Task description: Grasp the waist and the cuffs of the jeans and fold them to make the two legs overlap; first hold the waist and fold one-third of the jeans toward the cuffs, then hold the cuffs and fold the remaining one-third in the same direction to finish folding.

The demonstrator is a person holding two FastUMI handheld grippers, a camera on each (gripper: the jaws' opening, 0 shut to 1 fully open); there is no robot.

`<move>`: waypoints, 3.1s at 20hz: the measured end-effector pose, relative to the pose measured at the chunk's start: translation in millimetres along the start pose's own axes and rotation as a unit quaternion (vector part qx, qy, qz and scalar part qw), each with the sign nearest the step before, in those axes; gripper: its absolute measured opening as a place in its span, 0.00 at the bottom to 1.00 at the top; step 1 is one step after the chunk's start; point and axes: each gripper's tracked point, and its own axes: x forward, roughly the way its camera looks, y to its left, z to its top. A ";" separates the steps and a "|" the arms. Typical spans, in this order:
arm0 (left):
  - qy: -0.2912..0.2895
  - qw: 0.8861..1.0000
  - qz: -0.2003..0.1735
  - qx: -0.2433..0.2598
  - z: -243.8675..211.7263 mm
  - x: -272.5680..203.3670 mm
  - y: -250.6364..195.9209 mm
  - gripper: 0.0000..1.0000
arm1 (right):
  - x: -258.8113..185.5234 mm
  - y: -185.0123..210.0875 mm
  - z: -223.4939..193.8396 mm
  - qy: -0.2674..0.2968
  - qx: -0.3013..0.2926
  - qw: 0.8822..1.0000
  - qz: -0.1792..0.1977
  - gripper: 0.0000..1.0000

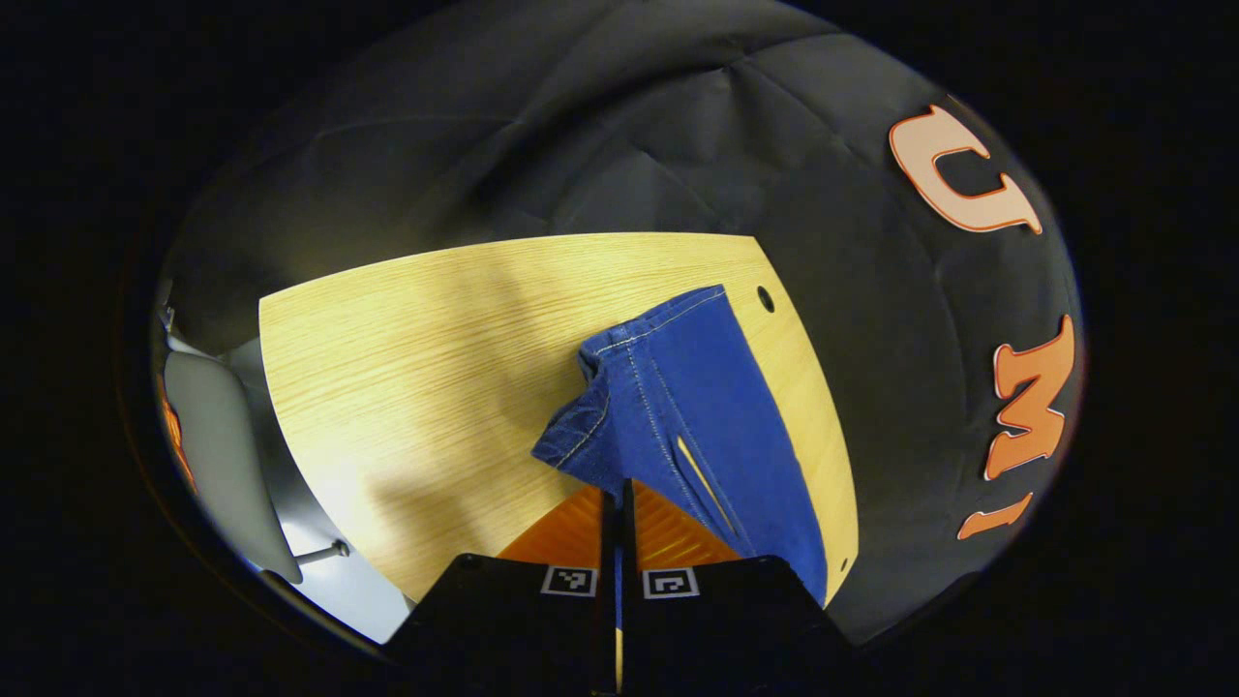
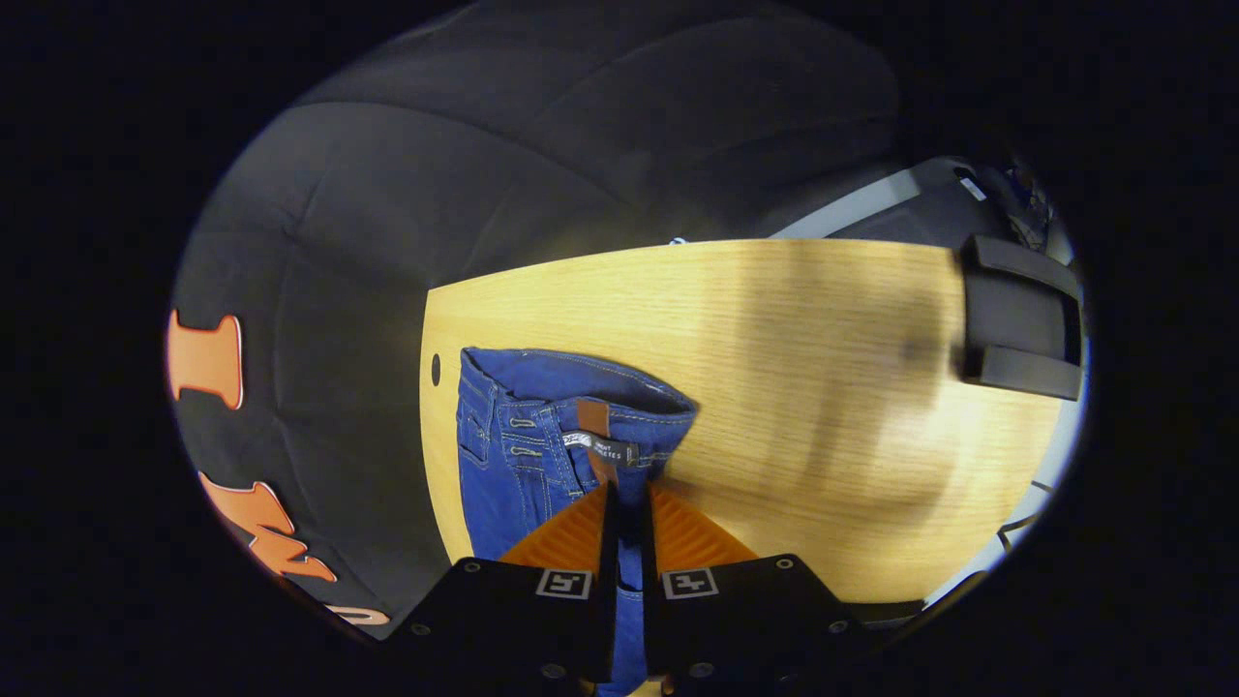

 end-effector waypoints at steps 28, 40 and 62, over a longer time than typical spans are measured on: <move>0.094 0.993 0.044 -0.063 -29.9 -7.9 60.2 0.51 | 2.9 124.6 2.8 0.021 -0.069 0.997 -0.004 0.12; 0.092 0.995 0.023 -0.035 -23.2 40.1 57.2 0.58 | -2.0 118.4 2.9 0.025 -0.063 0.998 0.004 0.12; 0.087 0.996 0.002 -0.031 62.4 47.3 -122.9 0.00 | 18.2 165.4 29.8 0.034 0.022 0.999 0.012 0.12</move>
